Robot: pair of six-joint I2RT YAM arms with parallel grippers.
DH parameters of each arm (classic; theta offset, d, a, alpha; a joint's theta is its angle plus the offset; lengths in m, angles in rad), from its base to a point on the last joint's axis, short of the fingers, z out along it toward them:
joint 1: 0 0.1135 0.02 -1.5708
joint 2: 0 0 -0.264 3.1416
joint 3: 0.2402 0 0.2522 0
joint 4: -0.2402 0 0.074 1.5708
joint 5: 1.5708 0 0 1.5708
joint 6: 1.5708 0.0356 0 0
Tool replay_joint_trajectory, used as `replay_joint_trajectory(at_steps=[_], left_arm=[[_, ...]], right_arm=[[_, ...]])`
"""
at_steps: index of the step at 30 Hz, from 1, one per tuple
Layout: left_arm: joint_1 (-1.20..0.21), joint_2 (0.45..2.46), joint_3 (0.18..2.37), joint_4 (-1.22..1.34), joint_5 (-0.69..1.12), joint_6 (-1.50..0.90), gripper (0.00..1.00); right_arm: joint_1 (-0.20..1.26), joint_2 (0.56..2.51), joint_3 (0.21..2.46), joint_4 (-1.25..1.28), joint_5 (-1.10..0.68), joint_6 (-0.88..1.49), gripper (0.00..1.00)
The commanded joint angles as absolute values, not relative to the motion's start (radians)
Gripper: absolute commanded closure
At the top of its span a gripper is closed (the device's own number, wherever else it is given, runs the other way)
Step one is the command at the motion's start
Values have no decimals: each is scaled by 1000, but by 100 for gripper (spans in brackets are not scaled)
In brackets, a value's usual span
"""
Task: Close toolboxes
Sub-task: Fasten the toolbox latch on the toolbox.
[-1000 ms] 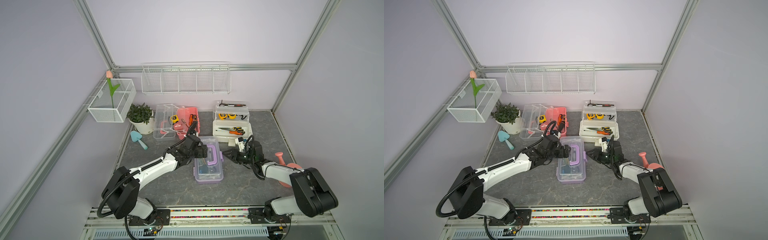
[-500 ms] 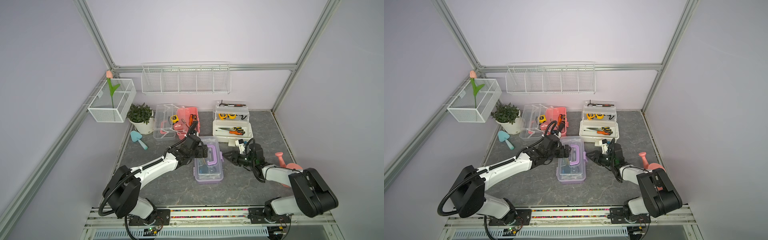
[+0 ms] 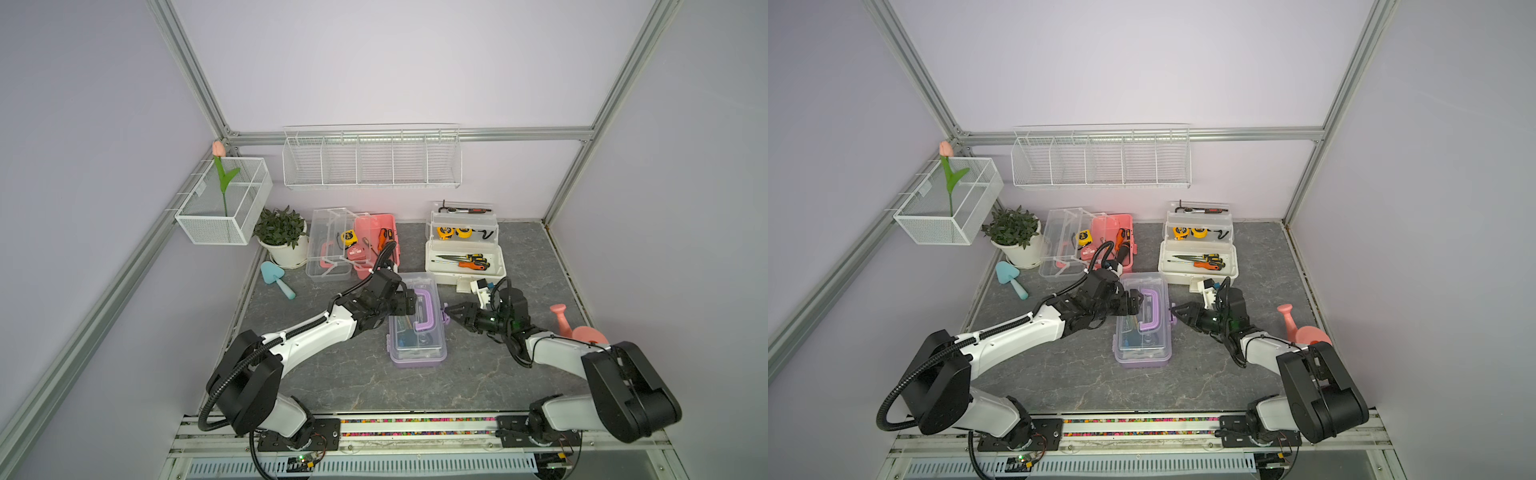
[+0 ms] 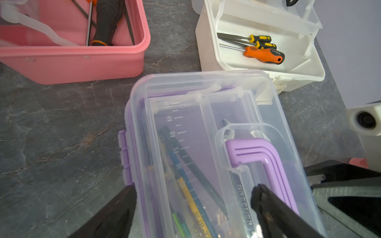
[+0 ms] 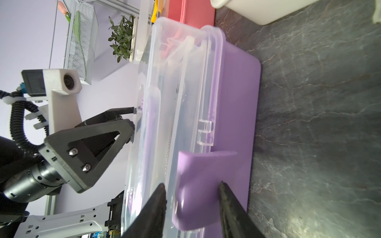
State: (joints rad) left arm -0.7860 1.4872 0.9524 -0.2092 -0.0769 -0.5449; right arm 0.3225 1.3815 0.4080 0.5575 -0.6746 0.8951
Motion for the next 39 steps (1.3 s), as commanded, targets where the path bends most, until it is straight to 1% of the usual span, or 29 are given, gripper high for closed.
replay_joint_trajectory(at_steps=[1,6,9,15,22,27,29,39], left_arm=[[-783,1511,969,-242,-76,-548,10],[-784,1510,966,-242,-79,-551,10],[-782,1512,968,-242,-78,-552,10],[-783,1511,968,-245,-78,-552,10],[-783,1510,971,-245,-78,-551,10],[-783,1514,971,-244,-78,-552,10],[-783,1515,971,-242,-75,-552,10],[-783,1503,957,-242,-81,-554,10]], right_arm=[[331,1393,391,608,-688,926,59],[343,1424,389,688,-692,965,60],[351,1445,388,705,-690,971,63],[356,1489,382,712,-667,978,65],[369,1457,420,527,-613,892,65],[382,1385,445,374,-560,818,60],[387,1375,453,338,-542,802,60],[399,1451,446,462,-574,858,63]])
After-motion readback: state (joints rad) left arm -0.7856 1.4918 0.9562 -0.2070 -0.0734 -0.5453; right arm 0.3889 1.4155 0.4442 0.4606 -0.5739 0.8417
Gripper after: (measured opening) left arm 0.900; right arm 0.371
